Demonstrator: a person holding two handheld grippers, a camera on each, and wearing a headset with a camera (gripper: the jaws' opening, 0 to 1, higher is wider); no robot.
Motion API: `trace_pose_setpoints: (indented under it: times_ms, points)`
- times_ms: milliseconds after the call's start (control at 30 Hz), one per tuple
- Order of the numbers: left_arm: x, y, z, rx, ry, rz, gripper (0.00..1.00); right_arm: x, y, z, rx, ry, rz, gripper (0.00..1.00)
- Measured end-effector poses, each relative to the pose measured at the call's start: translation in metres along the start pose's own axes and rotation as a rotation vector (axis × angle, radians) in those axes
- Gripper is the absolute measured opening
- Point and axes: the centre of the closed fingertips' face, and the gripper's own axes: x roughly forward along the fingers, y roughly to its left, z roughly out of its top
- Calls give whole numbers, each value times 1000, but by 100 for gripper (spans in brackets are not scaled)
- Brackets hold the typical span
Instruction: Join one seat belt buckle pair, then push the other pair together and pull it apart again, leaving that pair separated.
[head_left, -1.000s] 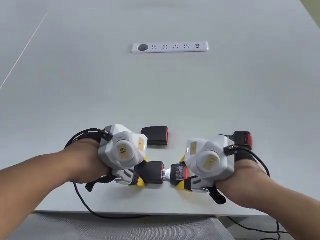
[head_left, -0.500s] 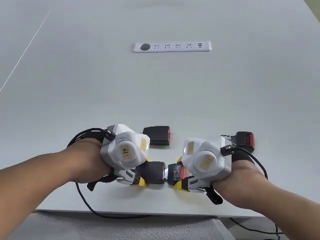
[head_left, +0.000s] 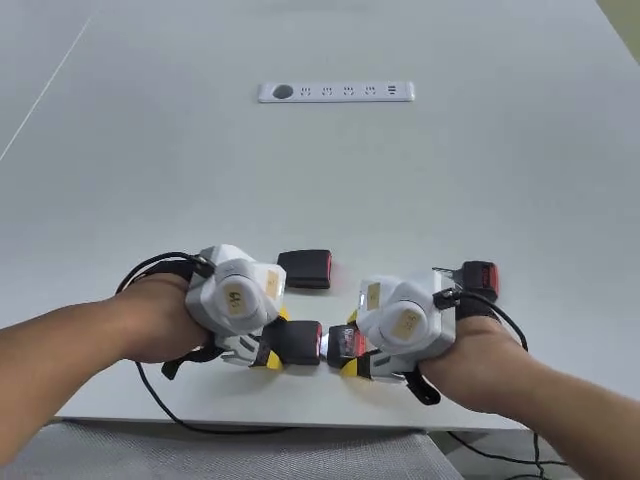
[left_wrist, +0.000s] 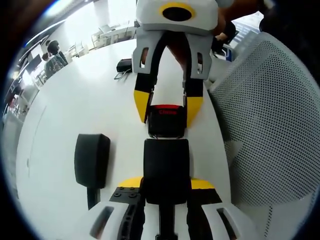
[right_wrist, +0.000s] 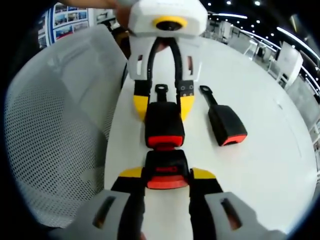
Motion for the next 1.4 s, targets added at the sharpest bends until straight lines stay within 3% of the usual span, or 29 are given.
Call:
trace_pose_setpoints:
  times_ms: [133,500,1033,1167,1333,1400]
  points:
    - [0,0,0,-21,-22,8,32,0,-1,0,5,-4,0,31]
    - [0,0,0,-23,-28,3,32,0,-1,-1,9,-7,10,32]
    - [1,1,-1,-16,16,12,34,-1,-1,1,24,-14,21,34]
    - [2,2,0,-5,52,14,34,-1,-2,1,20,-20,18,35]
    - [-3,3,1,16,66,28,34,-7,0,4,27,-33,20,35]
    - [-10,5,5,-29,55,34,35,-12,1,8,35,-44,21,34]
